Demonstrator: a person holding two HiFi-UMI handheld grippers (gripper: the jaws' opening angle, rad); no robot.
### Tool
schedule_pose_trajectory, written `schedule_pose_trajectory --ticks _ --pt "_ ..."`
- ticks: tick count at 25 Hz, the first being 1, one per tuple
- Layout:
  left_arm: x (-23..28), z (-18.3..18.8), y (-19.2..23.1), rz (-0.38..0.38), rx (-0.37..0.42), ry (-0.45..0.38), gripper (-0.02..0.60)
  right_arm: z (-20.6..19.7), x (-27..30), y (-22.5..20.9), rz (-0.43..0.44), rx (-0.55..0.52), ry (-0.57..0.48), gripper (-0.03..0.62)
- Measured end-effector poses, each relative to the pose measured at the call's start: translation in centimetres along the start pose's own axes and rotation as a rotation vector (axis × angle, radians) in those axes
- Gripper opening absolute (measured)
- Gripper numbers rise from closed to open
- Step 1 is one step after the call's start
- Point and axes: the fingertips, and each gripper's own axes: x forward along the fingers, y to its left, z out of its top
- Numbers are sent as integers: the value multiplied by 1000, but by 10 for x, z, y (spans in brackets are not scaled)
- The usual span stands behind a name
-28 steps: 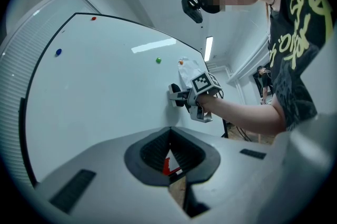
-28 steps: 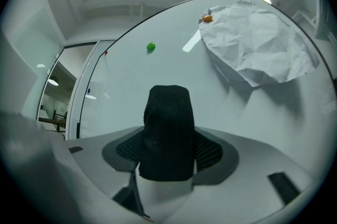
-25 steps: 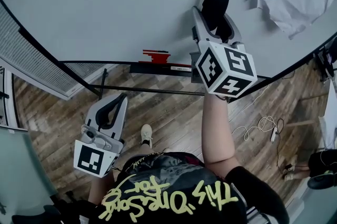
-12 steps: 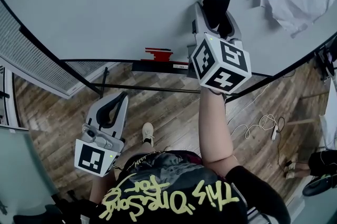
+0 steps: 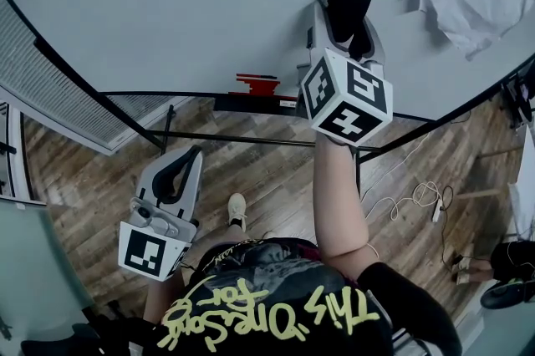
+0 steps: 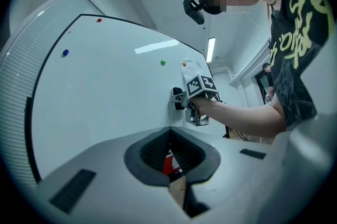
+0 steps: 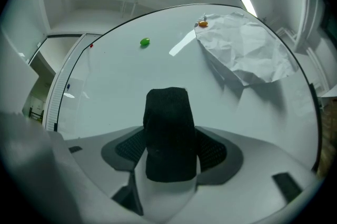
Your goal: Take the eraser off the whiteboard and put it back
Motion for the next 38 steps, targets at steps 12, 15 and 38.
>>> schedule_pose_trajectory --ticks 12,15,38 --pt "-4 4 -7 -5 35 -15 8 1 -20 -10 49 108 -13 273" --pt "-4 7 -9 -18 62 -30 8 2 -27 -9 70 124 -9 272" --pt "15 17 -51 -86 89 -54 8 -2 -114 -31 191 18 31 192"
